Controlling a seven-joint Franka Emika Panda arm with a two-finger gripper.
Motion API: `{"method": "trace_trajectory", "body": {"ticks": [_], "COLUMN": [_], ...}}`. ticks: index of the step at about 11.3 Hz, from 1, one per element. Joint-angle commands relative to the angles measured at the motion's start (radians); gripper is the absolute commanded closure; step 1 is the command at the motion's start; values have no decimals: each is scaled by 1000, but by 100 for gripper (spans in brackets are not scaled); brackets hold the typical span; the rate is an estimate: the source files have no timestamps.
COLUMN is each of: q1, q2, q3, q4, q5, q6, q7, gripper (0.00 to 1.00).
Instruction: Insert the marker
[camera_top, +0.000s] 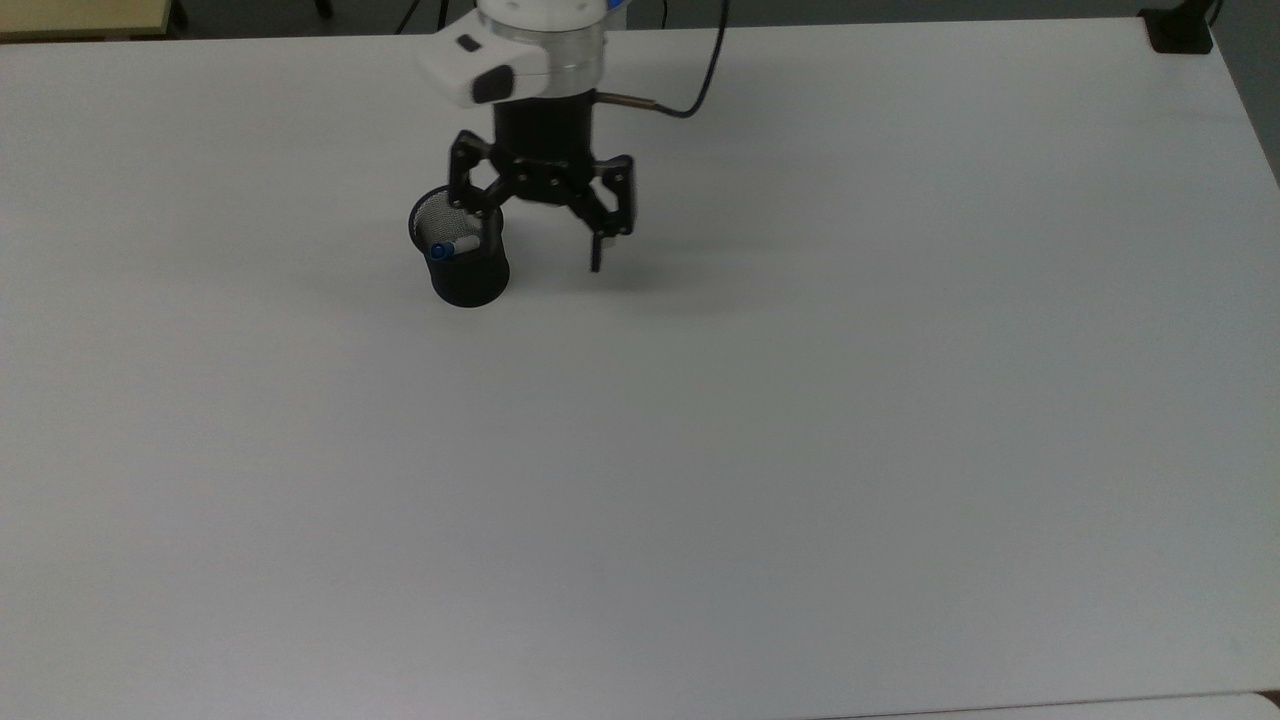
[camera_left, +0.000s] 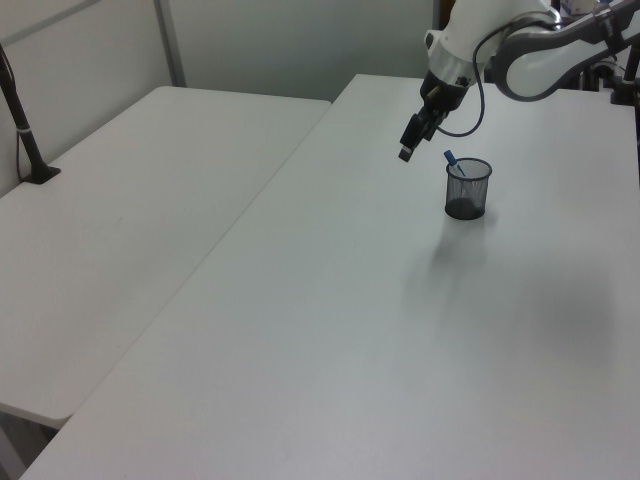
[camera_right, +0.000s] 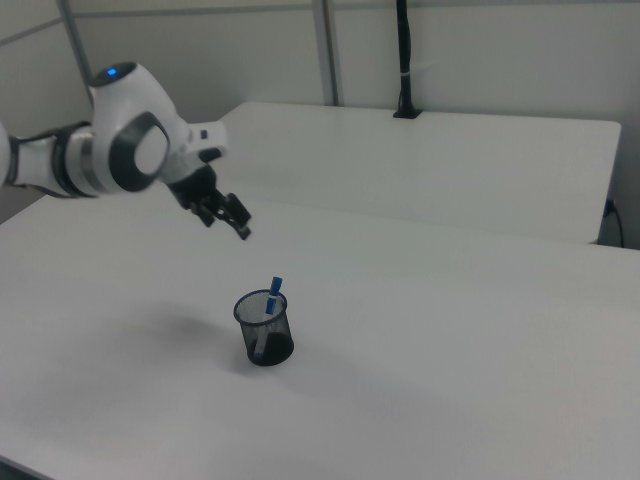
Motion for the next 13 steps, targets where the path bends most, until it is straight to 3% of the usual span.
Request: {"method": "trace_trajectory", "body": {"ticks": [1,3,5,8,13], "q1": [97,178,222,153,144], "q2": [-35,-54,-55,-44,-41], "q3": [-35,-114,-177,-182,-179], "q4": [130,169,213,336,380], "q5": [0,7,65,167,161], "q6": [-362,-462,-524,-704,-760], "q7": [1,-42,-155,-290,-294], "gripper": [0,0,0,0,0]}}
